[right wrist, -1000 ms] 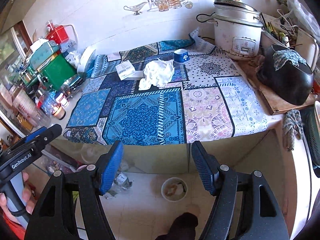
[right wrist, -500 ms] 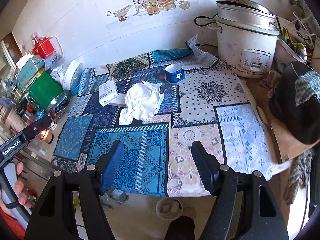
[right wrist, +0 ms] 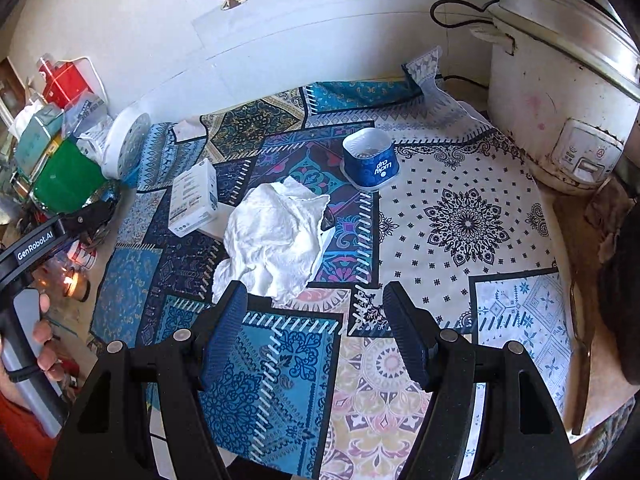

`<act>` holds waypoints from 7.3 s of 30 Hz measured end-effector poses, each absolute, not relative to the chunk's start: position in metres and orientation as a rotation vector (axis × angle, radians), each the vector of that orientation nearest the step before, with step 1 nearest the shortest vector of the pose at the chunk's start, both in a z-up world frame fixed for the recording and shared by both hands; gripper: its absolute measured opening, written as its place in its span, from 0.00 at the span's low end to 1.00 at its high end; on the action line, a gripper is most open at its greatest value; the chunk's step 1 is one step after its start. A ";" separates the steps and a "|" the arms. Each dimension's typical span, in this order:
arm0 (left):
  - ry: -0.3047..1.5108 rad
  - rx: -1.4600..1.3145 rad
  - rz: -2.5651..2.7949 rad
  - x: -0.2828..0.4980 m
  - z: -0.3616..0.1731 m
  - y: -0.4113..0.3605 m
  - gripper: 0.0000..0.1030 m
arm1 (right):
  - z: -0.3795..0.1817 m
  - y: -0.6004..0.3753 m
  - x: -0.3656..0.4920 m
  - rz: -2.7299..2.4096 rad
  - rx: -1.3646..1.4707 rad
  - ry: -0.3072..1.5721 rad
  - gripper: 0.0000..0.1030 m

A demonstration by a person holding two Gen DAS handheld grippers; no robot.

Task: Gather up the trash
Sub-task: 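Raise both tools back toward the counter and the white cloth, then grasp the white HP leaflet with the left tool while the right tool grasps the white tissue, then carry the leaflet and tissue down over the white floor bucket with both tools, then open the right tool to drop the tissue while the left tool drops the leaflet into the bucket, then raise both tools back toward the counter items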

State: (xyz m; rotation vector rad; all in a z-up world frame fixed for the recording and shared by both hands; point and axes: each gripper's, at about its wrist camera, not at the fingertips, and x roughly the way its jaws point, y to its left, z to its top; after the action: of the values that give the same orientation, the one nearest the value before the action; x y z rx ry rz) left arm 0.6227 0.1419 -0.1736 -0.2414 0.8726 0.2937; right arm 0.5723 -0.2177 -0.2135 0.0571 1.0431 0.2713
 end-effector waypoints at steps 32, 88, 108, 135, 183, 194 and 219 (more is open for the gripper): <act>1.146 -0.177 0.232 0.775 -0.286 0.172 0.75 | -0.305 -0.192 0.664 0.180 0.351 1.220 0.38; 0.928 -0.204 0.134 0.372 -0.196 0.074 0.74 | -0.211 -0.187 0.358 0.354 0.103 1.003 0.06; 1.252 -0.253 0.223 0.304 -0.378 0.073 0.74 | -0.370 -0.177 0.323 0.396 0.075 1.282 0.06; 1.411 -0.472 0.256 0.322 -0.787 0.076 0.74 | -0.785 -0.187 0.368 0.371 0.022 1.498 0.06; 1.423 -0.475 0.148 0.335 -0.752 0.035 0.78 | -0.636 -0.236 0.343 0.320 0.039 1.348 0.39; 1.213 -0.387 0.144 0.322 -0.499 0.062 0.78 | -0.444 -0.223 0.332 0.276 0.073 1.237 0.39; 0.852 -0.286 0.120 0.329 -0.156 0.102 0.78 | -0.178 -0.214 0.320 0.175 0.107 0.910 0.39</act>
State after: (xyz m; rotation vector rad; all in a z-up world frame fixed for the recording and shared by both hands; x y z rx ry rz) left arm 0.3286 0.1023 -0.1556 -0.2860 0.8519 0.1199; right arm 0.3204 -0.2142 -0.1780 0.1073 0.9103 0.1745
